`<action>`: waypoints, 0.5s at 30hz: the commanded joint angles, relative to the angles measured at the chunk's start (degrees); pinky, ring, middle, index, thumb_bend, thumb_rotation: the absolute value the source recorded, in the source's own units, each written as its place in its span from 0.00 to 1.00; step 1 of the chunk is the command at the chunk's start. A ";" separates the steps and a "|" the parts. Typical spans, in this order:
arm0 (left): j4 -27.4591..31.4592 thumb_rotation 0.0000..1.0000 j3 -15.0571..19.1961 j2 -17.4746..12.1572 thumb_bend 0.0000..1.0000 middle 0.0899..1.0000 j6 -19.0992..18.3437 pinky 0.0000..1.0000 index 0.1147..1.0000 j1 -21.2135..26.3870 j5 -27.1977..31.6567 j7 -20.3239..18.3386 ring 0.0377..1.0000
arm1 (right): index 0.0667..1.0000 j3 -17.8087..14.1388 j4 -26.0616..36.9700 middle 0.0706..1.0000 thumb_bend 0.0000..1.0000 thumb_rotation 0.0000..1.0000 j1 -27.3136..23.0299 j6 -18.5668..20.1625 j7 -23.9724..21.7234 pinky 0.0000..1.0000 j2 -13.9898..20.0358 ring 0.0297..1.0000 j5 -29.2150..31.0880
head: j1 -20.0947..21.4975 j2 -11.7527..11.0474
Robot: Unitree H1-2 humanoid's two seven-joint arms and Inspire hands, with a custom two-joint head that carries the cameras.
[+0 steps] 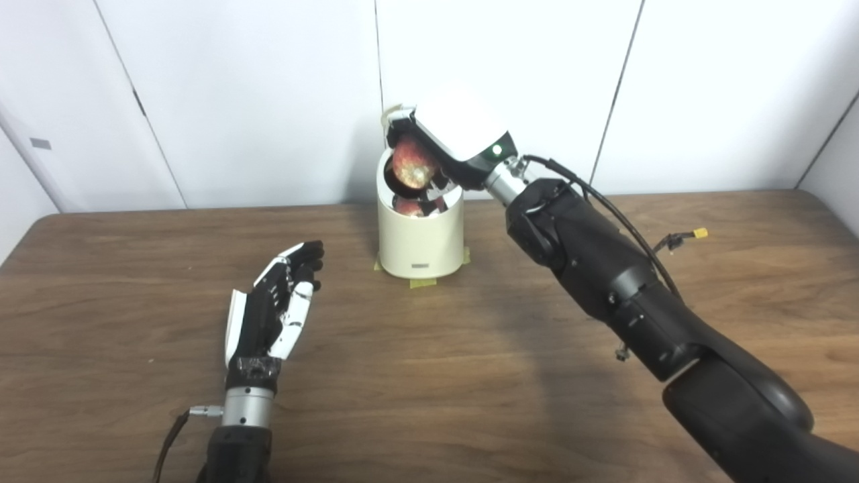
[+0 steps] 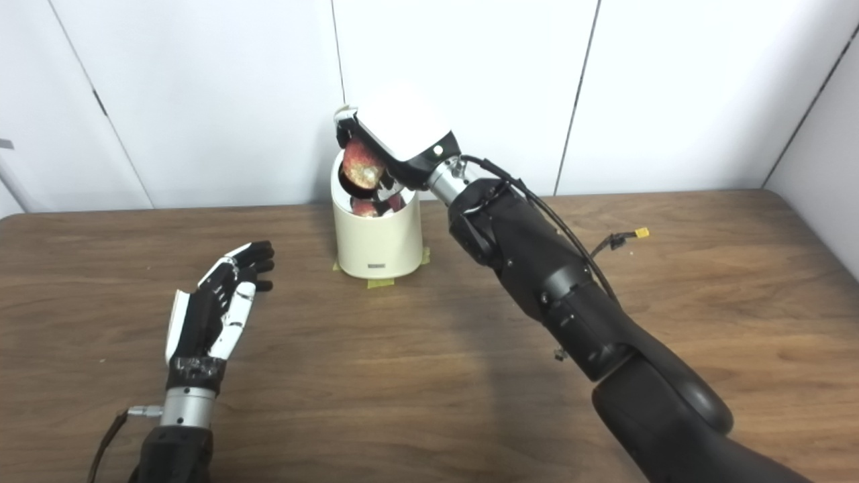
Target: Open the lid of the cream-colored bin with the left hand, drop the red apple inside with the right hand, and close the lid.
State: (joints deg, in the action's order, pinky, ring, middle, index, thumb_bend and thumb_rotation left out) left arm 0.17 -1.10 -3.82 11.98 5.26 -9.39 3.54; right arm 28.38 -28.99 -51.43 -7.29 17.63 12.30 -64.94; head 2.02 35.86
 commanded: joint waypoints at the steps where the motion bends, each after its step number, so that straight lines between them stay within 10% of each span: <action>1: -0.22 0.71 -0.43 0.10 0.29 0.77 2.59 0.68 0.75 0.53 -0.45 0.11 0.76 | 0.43 -0.27 -0.31 0.53 0.49 0.00 -3.72 1.55 1.63 0.35 0.38 0.45 -0.32 | 0.04 0.04; 15: 0.11 0.70 -0.47 -0.19 0.28 0.77 2.31 0.67 0.74 0.53 -0.91 0.20 0.76 | 0.45 0.01 5.95 0.66 0.52 0.12 -1.81 5.67 -8.42 0.47 1.19 0.57 -0.12 | 0.24 0.18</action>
State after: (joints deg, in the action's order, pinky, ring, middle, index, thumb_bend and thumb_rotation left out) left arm 0.18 -1.27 -3.96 11.99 5.26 -9.54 3.54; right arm 28.94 -24.86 -51.42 -3.51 10.38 12.73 -65.00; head 2.20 36.04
